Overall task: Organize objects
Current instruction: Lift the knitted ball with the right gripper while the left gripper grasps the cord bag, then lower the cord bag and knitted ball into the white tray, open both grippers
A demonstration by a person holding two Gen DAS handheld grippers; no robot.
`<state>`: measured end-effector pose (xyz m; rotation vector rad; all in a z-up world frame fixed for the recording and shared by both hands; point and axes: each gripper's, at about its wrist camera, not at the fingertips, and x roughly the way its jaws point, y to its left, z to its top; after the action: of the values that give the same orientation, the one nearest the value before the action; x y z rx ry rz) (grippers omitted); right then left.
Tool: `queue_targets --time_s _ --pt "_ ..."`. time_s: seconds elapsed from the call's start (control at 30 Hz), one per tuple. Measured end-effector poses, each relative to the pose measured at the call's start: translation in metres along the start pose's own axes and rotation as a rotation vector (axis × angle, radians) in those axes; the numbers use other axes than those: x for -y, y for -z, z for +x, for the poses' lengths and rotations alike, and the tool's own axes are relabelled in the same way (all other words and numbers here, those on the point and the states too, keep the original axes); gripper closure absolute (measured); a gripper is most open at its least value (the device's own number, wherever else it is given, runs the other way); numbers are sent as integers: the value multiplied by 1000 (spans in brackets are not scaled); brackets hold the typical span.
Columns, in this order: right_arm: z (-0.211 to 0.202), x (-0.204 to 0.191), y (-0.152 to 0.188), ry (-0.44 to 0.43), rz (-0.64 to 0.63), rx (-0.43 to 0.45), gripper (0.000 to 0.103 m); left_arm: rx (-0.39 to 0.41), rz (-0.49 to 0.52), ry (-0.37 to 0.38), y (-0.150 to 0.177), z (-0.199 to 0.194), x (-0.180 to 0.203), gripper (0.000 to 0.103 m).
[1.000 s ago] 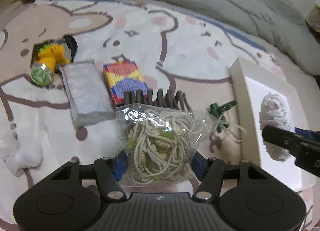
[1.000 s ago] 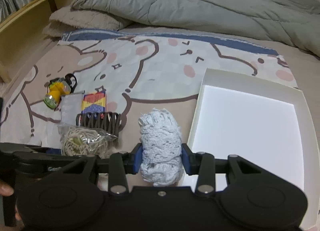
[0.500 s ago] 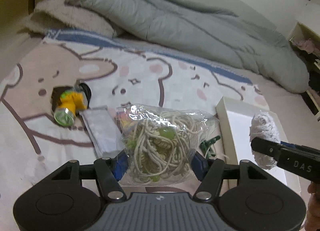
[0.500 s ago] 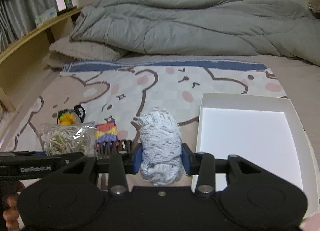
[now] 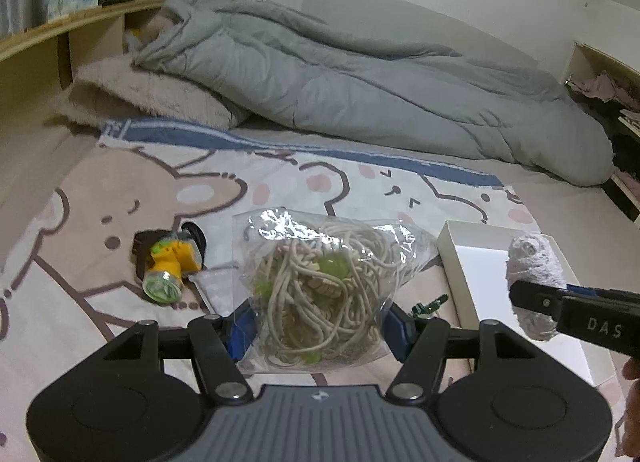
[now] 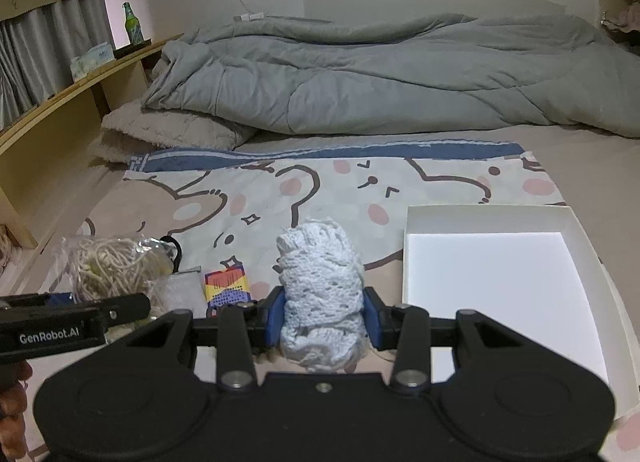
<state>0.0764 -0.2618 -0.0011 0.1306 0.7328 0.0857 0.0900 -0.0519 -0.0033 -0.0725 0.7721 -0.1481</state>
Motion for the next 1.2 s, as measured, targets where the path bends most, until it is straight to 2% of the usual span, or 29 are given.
queue_targets --time_s 0.17,0.47,0.73,1.2 --pt "-8 3 0 9 9 15 61 10 37 -20 0 -2 5 39" --pt "-18 17 -1 16 33 34 61 21 39 3 -7 0 20 39" --pt "-25 54 0 87 98 40 61 11 57 80 -12 9 60 39" --pt "-27 125 14 204 197 4 61 -109 81 244 -4 48 139 39"
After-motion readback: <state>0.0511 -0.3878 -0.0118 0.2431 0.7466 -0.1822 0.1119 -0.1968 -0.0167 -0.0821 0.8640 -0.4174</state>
